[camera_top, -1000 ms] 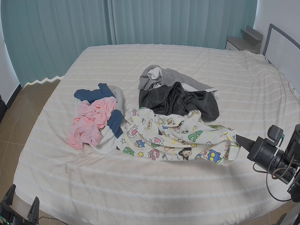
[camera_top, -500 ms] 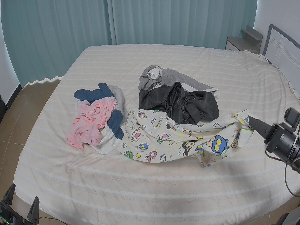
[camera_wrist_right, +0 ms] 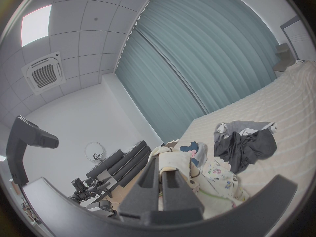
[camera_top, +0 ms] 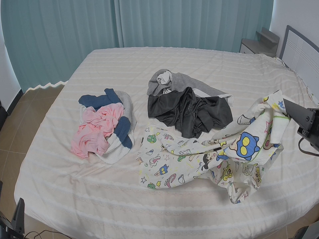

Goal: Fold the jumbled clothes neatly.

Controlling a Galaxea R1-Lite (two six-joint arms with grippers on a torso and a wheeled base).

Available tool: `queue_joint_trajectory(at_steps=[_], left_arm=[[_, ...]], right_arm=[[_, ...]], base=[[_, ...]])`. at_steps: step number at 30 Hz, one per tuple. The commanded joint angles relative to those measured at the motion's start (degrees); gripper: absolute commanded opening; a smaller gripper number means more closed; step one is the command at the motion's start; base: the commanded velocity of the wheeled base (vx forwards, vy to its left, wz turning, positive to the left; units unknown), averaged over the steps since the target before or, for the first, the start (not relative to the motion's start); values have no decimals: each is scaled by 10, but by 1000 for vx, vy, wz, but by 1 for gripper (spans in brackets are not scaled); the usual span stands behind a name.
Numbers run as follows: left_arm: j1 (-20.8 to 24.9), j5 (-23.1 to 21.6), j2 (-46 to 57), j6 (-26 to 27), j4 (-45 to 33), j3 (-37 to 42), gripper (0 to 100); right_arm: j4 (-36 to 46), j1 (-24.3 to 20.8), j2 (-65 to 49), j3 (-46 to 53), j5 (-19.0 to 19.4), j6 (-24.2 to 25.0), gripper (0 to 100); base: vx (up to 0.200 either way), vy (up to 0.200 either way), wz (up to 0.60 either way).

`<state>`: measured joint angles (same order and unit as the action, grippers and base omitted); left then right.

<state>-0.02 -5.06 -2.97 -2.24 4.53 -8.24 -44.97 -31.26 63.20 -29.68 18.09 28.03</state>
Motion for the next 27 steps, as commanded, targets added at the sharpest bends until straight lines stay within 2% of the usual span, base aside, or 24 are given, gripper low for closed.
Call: queue_joint_trajectory(at_steps=[1,2,3,4,6,8,10,11,12,13,14,15,16,20,23,26,27], left_arm=[[13,-197,-133,3,0,-79,100],[13,-213,-137,3,-3,-79,100],[10,-302,-171,6,-14,-81,100],[11,-337,-190,7,-15,-81,100],[11,-382,-237,15,-15,-79,100],[13,-398,-287,28,-15,-79,100],[23,-400,-331,37,-15,-78,100],[56,-396,-374,45,-16,-78,100],[59,-395,-377,45,-16,-78,100],[107,-389,-419,45,-17,-78,100],[107,-389,-419,45,-17,-78,100],[158,-371,-462,46,-16,-77,100],[186,-362,-485,46,-14,-77,100],[268,-333,-585,57,11,-78,100],[279,-326,-650,76,49,-79,100],[280,-321,-748,101,144,-78,100],[280,-321,-748,101,144,-78,100]], right_arm=[[11,-21,7,-50,39,0,0],[11,-22,9,-53,41,0,0],[12,-25,25,-63,43,-1,0],[12,-26,32,-67,44,-1,0],[11,-27,50,-81,46,-1,0],[12,-28,65,-97,47,-1,0],[11,-35,75,-109,47,0,0],[11,-43,83,-123,46,0,0],[11,-43,84,-124,46,0,0],[12,-53,91,-135,45,0,0],[12,-53,91,-135,45,0,0],[12,-64,95,-145,44,0,0],[12,-70,97,-151,43,0,0],[12,-73,106,-163,43,0,0],[12,-76,107,-166,44,0,0],[12,-98,112,-173,42,0,0],[12,-98,112,-173,42,0,0]], base=[[0,0,0],[0,0,0],[0,0,0],[0,0,0],[0,0,0],[0,0,0],[0,0,0],[0,0,0],[0,0,0],[0,0,0],[0,0,0],[0,0,0],[0,0,0],[0,0,0],[0,0,0],[0,0,0],[0,0,0]])
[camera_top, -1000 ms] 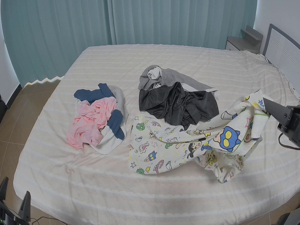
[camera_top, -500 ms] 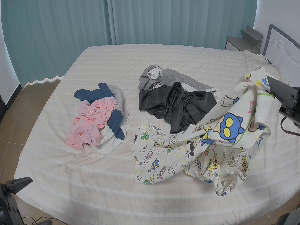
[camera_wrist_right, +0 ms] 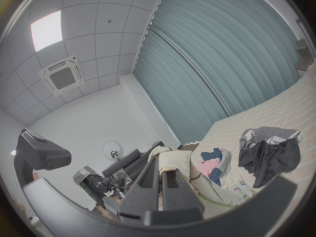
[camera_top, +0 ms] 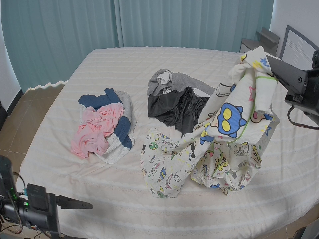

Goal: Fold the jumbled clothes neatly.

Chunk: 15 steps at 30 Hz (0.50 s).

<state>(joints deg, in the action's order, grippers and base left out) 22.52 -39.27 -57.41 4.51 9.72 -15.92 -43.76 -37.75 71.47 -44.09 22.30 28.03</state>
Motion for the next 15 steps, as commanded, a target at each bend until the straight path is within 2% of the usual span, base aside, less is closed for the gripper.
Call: queue_joint_trajectory(at_steps=[1,7,11,15], left_arm=[[55,21,-248,34,132,-1,100],[62,27,-343,35,218,-2,100],[71,62,-400,33,286,-1,100],[76,67,-426,30,320,1,100]], right_arm=[[2,-42,35,-40,0,0,0],[9,-68,68,-71,-11,0,0],[8,-100,103,-105,-42,0,0],[5,-124,123,-133,-73,1,0]], base=[[0,0,0],[0,0,0],[0,0,0],[0,0,0]])
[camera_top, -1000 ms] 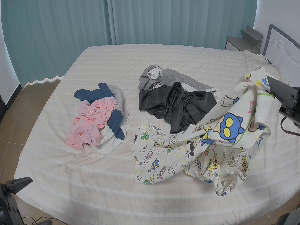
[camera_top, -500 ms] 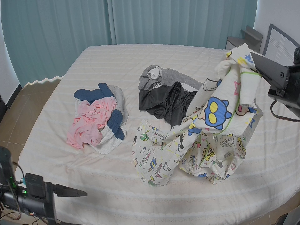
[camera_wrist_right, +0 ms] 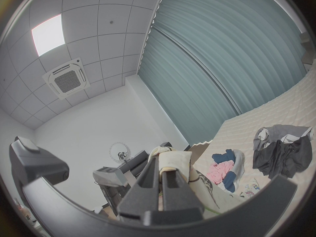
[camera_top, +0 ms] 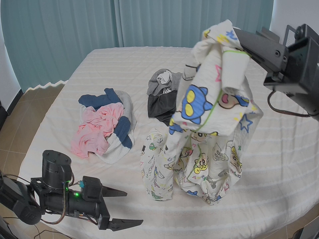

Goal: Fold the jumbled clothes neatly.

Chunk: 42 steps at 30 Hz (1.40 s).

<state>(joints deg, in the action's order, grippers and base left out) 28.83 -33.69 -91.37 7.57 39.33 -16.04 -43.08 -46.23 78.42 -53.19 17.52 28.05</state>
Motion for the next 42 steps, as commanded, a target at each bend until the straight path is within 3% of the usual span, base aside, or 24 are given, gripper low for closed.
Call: queue_joint_trajectory(at_steps=[1,12,18,24,29,38,42], left_arm=[[14,13,-92,-1,29,2,100],[42,50,-133,-26,114,2,100],[51,94,-163,-29,147,2,100],[55,184,-232,-30,238,4,100],[63,230,-275,-34,296,5,100],[98,228,-293,-77,396,80,100],[106,202,-291,-116,418,93,100]], right_arm=[[-2,-44,56,-48,-28,1,0],[-5,-77,81,-71,-51,4,0],[-6,-84,88,-87,-54,9,0],[-6,-93,90,-97,-61,9,0],[-8,-92,90,-99,-68,9,0],[-8,-90,89,-103,-69,10,0],[-8,-90,89,-101,-69,10,0]], base=[[0,0,0],[0,0,0],[0,0,0],[0,0,0],[0,0,0],[0,0,0],[0,0,0]])
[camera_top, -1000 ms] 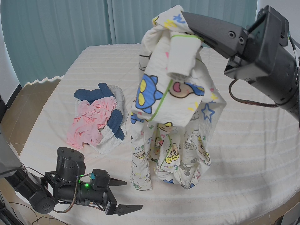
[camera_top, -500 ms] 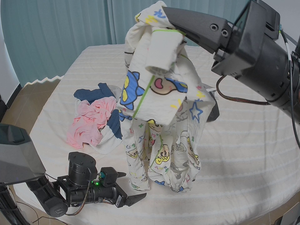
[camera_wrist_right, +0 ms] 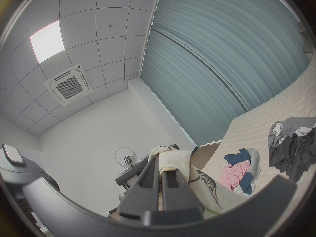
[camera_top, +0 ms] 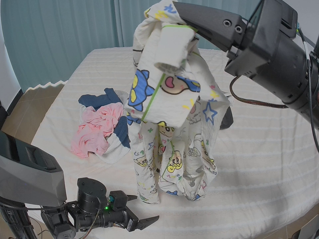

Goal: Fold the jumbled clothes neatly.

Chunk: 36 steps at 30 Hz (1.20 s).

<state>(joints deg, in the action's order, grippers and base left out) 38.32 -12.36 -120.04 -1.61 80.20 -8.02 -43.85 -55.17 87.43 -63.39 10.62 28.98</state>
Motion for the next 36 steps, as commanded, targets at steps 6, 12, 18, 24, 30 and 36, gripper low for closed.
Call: queue_joint_trajectory(at_steps=[6,12,18,24,30,36], left_arm=[[19,-13,-26,-86,36,-10,100],[19,-6,-73,-90,88,-23,100],[19,46,-104,-90,98,-47,100],[14,133,-119,-90,98,-96,100],[14,170,-130,-90,98,-125,100],[13,190,-142,-89,98,-131,100]], right_arm=[[0,0,-2,1,0,0,0],[1,0,-2,3,0,0,0],[1,-2,-4,0,0,0,0],[1,-2,-9,5,0,0,0],[0,-2,-9,8,0,4,0],[1,1,-14,8,-4,23,0]], base=[[0,0,0],[0,0,0],[0,0,0],[0,0,0],[0,0,0],[0,0,0]])
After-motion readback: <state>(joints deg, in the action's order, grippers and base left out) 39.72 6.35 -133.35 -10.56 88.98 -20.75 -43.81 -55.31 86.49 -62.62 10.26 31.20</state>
